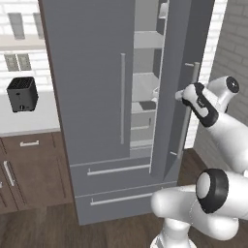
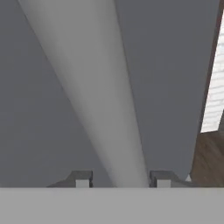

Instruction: Take the strawberry from the fridge and place it on top of the pancake, located on the dining counter.

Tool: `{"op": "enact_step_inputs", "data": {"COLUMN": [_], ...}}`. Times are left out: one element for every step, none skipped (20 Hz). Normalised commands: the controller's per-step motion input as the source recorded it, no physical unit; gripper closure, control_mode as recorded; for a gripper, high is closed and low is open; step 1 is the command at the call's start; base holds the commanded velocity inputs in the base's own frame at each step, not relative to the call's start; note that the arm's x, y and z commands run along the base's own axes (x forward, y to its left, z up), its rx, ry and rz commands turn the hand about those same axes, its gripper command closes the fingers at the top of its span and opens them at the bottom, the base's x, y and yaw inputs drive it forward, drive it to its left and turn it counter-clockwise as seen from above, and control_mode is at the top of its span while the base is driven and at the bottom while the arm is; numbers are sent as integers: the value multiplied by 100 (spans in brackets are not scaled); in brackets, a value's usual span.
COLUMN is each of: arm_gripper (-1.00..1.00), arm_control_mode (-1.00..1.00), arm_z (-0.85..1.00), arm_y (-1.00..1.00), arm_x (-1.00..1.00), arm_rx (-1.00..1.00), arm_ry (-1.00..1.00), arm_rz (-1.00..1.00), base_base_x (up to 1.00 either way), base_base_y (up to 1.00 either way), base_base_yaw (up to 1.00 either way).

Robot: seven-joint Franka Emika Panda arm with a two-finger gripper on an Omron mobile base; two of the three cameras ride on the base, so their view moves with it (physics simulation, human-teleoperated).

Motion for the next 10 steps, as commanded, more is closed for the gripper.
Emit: {"op": "enact_step_inputs", "data": {"arm_gripper": [-100, -100, -100, -100, -100, -100, -100, -100, -100, -100], "arm_control_mode": [-100, -100, -100, -100, -100, -100, -100, -100, -100, -100], "arm_z": [0, -26, -21, -10, 0, 0, 0, 7, 4, 0], "arm_y": [0, 0, 0, 4, 8, 1, 0, 0, -25, -26], "arm_x": [0, 0, 0, -27, -61, -73, -66, -74, -91, -94], "arm_rx": [0, -3, 0, 0, 0, 0, 0, 0, 0, 0], "arm_ry": [3, 9, 10, 2, 0, 0, 0, -7, -13, -9], "arm_rz": [0, 0, 0, 0, 3, 4, 3, 1, 0, 0], "base_base_x": [0, 0, 0, 0, 0, 0, 0, 0, 0, 0], "base_base_y": [0, 0, 0, 0, 0, 0, 0, 0, 0, 0], "base_base_yaw": [0, 0, 0, 0, 0, 0, 0, 0, 0, 0]}}
